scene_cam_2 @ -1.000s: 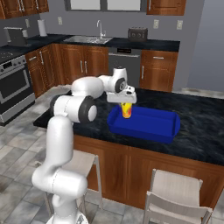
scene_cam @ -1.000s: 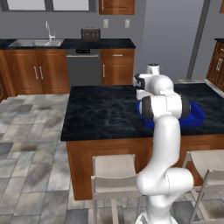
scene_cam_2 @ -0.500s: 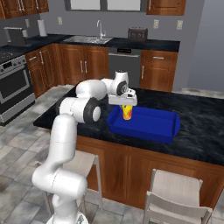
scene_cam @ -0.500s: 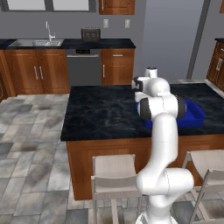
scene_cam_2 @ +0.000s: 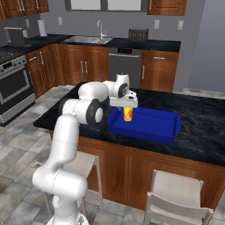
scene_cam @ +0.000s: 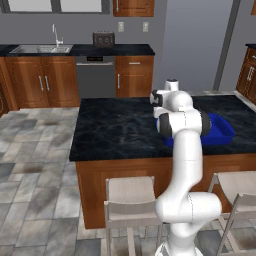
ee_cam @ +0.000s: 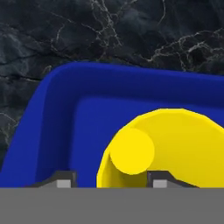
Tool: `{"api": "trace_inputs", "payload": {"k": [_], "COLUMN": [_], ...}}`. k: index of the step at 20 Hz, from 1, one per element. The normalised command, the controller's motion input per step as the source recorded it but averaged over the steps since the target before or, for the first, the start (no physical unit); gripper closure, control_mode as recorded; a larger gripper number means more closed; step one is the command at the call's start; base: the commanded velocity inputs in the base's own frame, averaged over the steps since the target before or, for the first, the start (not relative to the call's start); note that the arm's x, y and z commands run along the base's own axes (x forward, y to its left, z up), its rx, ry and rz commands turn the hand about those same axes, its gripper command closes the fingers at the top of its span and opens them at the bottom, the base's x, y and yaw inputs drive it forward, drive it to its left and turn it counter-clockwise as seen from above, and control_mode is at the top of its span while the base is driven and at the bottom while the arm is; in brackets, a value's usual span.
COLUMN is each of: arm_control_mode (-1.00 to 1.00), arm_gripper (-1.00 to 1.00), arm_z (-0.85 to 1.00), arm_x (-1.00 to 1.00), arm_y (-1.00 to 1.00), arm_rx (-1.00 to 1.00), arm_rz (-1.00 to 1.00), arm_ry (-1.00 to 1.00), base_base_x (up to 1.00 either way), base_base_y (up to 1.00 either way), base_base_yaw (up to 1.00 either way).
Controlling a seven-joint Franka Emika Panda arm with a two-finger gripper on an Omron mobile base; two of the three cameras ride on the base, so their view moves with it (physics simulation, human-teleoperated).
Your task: There is a tray on the dining counter. Grab the cup, mug, and pitcher and place them on the tray. The pitcher may be placed next to the tray if it cannot fit the tray.
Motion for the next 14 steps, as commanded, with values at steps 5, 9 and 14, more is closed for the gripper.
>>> {"api": "trace_inputs", "payload": {"k": [5,9,14], "arm_control_mode": [-1.00,-1.00,-1.00], "arm_gripper": [-1.00,-1.00,-1.00], "arm_z": [0.01,0.30,0.48], "arm_x": [0.00,0.00,-0.03], "arm_y": [0.00,0.00,0.00], "arm_rx": [0.00,0.00,-0.03], "arm_rz": [0.00,-0.03,-0.06], "arm_ry": [-0.07,-0.18,-0.19], "base_base_x": [0.00,0.00,0.00], "base_base_y": [0.00,0.00,0.00], "base_base_yaw": [0.00,0.00,0.00]}}
